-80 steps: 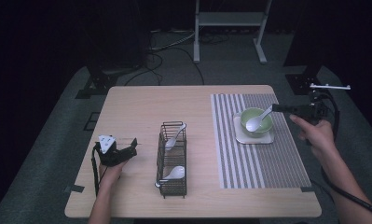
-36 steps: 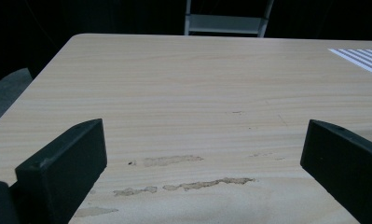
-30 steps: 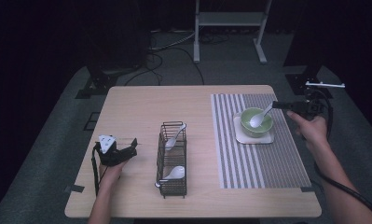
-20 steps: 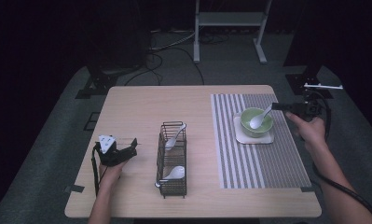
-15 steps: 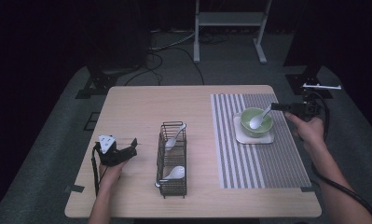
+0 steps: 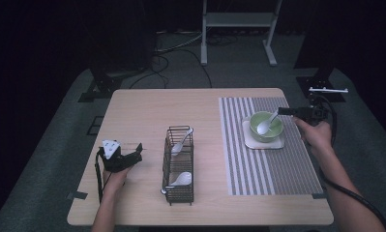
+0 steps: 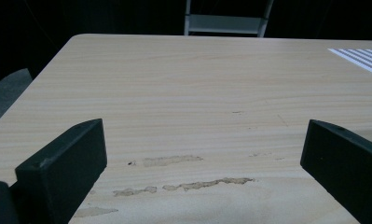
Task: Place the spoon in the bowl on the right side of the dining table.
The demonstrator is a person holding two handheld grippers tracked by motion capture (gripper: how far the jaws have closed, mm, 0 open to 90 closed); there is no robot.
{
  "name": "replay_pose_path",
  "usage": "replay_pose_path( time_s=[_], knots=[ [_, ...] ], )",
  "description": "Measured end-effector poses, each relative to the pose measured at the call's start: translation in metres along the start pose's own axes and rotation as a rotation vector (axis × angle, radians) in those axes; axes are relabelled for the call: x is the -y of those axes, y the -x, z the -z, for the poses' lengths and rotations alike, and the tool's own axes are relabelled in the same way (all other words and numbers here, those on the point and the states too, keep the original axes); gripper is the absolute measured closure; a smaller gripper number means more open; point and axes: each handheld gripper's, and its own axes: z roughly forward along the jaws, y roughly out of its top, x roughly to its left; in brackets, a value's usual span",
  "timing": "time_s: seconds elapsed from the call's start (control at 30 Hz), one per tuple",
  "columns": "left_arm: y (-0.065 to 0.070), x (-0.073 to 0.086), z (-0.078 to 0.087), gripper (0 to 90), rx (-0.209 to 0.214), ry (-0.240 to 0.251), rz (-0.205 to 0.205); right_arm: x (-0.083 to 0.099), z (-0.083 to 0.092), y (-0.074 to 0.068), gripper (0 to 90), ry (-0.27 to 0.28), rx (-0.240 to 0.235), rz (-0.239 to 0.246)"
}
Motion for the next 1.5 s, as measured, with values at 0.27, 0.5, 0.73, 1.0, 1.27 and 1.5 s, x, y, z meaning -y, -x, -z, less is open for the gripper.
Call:
replay_pose_path(
  time_s=[0.27, 0.5, 0.73, 1.0, 1.27, 1.5],
  knots=[
    [0.0, 0.0, 0.0, 0.0, 0.0, 0.0, 0.0, 0.001, -0.006, 0.002, 85.1, -0.009, 0.013, -0.004],
    [0.0, 0.0, 0.0, 0.0, 0.001, -0.001, -0.001, 0.002, -0.01, 0.003, 85.1, -0.016, 0.021, -0.005],
    [0.0, 0.0, 0.0, 0.0, 0.0, -0.002, -0.001, 0.002, -0.012, 0.004, 85.1, -0.024, 0.03, -0.004],
    [0.0, 0.0, 0.0, 0.0, 0.0, -0.003, -0.001, 0.004, -0.012, 0.008, 85.1, -0.026, 0.037, -0.009],
    [0.0, 0.0, 0.0, 0.0, 0.001, -0.003, 0.0, 0.006, -0.014, 0.011, 85.0, -0.032, 0.039, -0.017],
    [0.0, 0.0, 0.0, 0.0, 0.001, -0.003, -0.001, 0.007, -0.015, 0.013, 85.0, -0.03, 0.036, -0.023]
  ],
)
